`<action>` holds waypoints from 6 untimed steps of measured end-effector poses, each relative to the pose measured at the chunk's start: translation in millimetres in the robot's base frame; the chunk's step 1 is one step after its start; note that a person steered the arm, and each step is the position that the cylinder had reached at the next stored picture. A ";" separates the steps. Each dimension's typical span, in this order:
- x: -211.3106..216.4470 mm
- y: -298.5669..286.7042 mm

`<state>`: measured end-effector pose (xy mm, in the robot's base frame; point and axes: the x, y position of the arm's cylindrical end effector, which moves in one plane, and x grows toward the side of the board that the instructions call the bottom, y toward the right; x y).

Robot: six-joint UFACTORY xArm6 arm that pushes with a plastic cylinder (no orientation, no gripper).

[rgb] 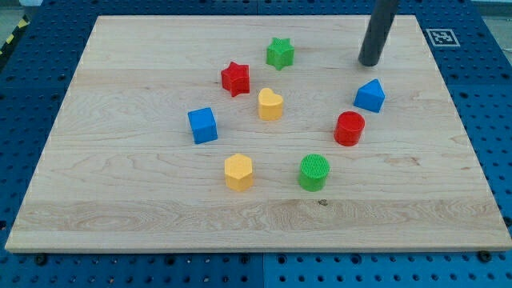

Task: Push the green star vertically above the yellow heart

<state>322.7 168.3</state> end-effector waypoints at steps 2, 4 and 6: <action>-9.0 -108.8; -3.5 -112.5; 54.6 -117.5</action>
